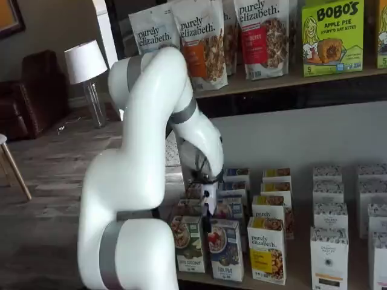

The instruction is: Pick up the blue and white box that is on the bottom shelf, the second box from the left

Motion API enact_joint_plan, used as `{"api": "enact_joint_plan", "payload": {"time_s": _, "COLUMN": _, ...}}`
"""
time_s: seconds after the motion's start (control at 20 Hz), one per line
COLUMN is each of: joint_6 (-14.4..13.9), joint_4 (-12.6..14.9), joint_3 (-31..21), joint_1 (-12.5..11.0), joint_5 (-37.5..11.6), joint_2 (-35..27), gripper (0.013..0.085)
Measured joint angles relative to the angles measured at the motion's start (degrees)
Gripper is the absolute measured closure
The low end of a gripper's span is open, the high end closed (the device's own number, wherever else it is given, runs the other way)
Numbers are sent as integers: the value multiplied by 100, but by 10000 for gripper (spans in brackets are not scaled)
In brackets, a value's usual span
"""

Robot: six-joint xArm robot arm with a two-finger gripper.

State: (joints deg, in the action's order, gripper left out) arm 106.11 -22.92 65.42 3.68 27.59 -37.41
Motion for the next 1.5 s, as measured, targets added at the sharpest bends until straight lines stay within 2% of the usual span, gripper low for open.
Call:
{"api": "enact_joint_plan", "payload": {"time_s": 0.2, "joint_6": -39, "joint_4": -2, "joint_3": -55, "joint_1": 71, "joint_5": -435, "joint_2": -30, "gripper": 130}}
{"api": "enact_joint_plan", "payload": {"time_s": 0.35, "joint_6": -113, "joint_4": 73, "joint_3": 19, "joint_1": 73, "joint_5": -438, "joint_2": -82, "gripper": 130}}
{"api": "enact_joint_plan", "payload": {"time_s": 0.55, "joint_6": -409, "joint_4": 434, "joint_3": 105, "joint_1": 51, "joint_5": -481, "joint_2": -175, "gripper": 130}}
{"api": "enact_joint_plan", "payload": {"time_s": 0.7, "joint_6": -409, "joint_4": 448, "joint_3": 174, "joint_1": 44, "joint_5": -564, "joint_2": -275, "gripper": 130}}
{"api": "enact_joint_plan", "payload": {"time_s": 0.9, "joint_6": -571, "joint_4": 666, "joint_3": 300, "joint_1": 20, "joint_5": -642, "joint_2": -444, "gripper": 130}}
{"api": "enact_joint_plan", "payload": {"time_s": 1.1, "joint_6": -611, "joint_4": 748, "joint_3": 462, "joint_1": -11, "joint_5": -672, "joint_2": -626, "gripper": 130}}
{"api": "enact_joint_plan", "payload": {"time_s": 1.5, "joint_6": -708, "joint_4": 930, "joint_3": 934, "joint_1": -83, "joint_5": -603, "joint_2": -1033, "gripper": 130}}
